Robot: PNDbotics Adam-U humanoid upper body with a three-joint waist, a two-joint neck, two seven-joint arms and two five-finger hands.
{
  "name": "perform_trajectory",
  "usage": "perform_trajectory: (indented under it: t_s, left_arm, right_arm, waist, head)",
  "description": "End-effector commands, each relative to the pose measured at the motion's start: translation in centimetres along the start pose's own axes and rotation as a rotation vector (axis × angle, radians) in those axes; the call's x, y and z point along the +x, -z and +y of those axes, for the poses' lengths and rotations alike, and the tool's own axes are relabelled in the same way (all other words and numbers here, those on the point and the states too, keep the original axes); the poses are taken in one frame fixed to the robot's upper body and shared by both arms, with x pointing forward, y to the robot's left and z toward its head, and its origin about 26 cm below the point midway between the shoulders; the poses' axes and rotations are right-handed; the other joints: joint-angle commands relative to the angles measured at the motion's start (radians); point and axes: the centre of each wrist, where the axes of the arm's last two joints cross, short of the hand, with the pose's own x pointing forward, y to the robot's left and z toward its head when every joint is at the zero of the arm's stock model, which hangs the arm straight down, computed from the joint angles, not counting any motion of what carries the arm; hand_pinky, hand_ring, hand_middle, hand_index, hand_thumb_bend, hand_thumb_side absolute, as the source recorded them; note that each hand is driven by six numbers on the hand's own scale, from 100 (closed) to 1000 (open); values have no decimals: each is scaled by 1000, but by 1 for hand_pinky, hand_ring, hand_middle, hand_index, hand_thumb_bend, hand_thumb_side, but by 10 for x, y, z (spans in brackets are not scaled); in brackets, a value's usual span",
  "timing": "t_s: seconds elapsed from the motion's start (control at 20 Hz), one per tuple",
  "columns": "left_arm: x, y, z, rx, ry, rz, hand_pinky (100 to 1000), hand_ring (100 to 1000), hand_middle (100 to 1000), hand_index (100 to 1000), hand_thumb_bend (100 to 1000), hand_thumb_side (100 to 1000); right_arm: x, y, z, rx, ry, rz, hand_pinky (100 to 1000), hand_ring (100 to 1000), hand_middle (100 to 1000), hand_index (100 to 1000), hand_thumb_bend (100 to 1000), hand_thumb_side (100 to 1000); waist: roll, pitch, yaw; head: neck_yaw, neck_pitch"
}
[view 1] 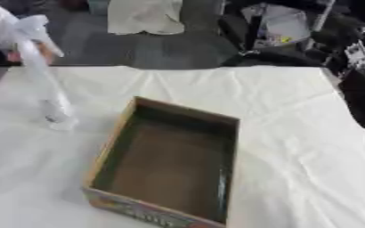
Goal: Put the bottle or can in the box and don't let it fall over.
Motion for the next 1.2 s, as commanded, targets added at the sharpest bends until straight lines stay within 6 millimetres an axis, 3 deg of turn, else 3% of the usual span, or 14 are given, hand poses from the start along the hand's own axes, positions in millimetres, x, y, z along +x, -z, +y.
perform_trajectory:
  t_s: [0.05,0.5,1.2]
  left_arm:
    - [8,0,21,-31,66,-15,708,690,793,817,231,666]
    - [9,10,20,-199,110,-5,737,722,817,842,241,678]
    - [16,30,26,-351,119,-34,741,725,820,841,247,682]
  right_arm:
    - [9,4,-4,19,-32,-22,814,891,976,785,182,413]
    - [8,5,-6,26,-45,-19,815,893,975,784,173,423]
    - [7,4,-5,27,-40,-15,816,893,975,784,167,429]
  waist:
    - [5,-12,1]
    - [1,5,7]
    - [-7,12,12]
  head:
    - [-1,-14]
    - [59,-64]
    - [69,-91]
